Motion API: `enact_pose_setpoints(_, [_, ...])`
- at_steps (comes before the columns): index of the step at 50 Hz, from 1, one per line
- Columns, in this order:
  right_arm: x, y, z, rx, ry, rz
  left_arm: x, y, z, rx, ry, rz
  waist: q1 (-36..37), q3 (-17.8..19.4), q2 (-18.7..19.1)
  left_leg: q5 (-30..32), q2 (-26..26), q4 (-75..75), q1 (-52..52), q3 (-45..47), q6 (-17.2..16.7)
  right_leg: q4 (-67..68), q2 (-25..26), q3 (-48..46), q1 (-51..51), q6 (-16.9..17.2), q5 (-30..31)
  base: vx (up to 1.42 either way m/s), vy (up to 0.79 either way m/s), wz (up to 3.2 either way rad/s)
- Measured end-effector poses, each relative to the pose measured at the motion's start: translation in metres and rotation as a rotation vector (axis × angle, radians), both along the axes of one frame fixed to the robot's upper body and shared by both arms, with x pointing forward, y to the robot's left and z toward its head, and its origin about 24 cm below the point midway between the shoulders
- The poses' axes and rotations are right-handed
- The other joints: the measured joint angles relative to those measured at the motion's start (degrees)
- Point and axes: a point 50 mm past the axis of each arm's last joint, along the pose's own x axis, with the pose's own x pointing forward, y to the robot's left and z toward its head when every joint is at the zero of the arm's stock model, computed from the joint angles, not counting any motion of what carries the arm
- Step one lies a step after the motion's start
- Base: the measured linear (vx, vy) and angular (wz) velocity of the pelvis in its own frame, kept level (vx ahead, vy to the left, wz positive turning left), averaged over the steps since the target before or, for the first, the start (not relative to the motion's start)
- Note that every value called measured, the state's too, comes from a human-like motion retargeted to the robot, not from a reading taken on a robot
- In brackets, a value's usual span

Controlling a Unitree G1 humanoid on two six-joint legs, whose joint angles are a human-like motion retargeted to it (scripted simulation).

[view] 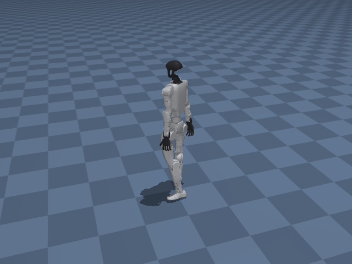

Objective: Upper body actions

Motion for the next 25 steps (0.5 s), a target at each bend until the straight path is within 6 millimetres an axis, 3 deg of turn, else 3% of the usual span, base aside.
enact_pose_setpoints(7, [0.054, 0.004, -0.003, 0.035, -0.182, 0.172, -0.029, 0.008, 0.003, 0.027, 0.102, -0.024, -0.64, 0.18, -0.7, 8.32, 1.67, 4.44, 2.14, -1.31, 1.88, -0.17, 0.52, 7.14, -0.42, -1.52, -1.67, 0.01, -0.25, -0.87])
enact_pose_setpoints(12, [0.082, 0.008, -0.001, 0.027, -0.291, 0.275, -0.033, 0.014, 0.004, 0.044, 0.119, -0.031, 0.26, 2.16, -5.39, 13.25, 2.98, 16.6, 0.3, -9.11, 10.69, -0.12, -3.61, 10.65, 1.39, -1.65, -2.19, 0.03, -0.24, -0.83])
enact_pose_setpoints(13, [0.085, 0.007, 0.0, 0.021, -0.298, 0.283, -0.03, 0.014, 0.004, 0.043, 0.11, -0.029, 0.61, 2.53, -5.81, 12.98, 3.26, 19.38, -0.92, -11.73, 10.8, -0.11, -3.96, 11.22, 1.59, -1.74, -2.22, 0.0, -0.2, -0.79])
enact_pose_setpoints(15, [0.087, 0.005, 0.001, 0.01, -0.303, 0.289, -0.024, 0.012, 0.003, 0.037, 0.091, -0.028, 1.26, 2.87, -5.96, 12.84, 3.46, 22.78, -3.31, -16.68, 10.39, -0.1, -4.07, 12.31, 1.59, -1.96, -2.24, -0.02, -0.15, -0.75])
enact_pose_setpoints(19, [0.083, -0.004, 0.001, -0.022, -0.266, 0.252, -0.006, 0.002, 0.0, 0.014, 0.028, -0.054, 3.12, 3.21, -4.95, 12.33, -2.56, 22.94, -10.31, -34.27, 7.85, 0.1, -3.37, 14.93, 0.75, -2.48, -2.09, -0.04, -0.08, -0.8])
enact_pose_setpoints(25, [0.066, -0.018, 0.002, -0.065, -0.17, 0.207, 0.018, -0.005, 0.0, 0.001, -0.062, -0.165, 4.66, 3.78, -2.99, 7.66, -5.08, 15.41, -14.6, -37.03, 10.78, 0.62, -2.4, 18.12, -0.26, -2.69, -1.85, 0.0, -0.03, -0.73])
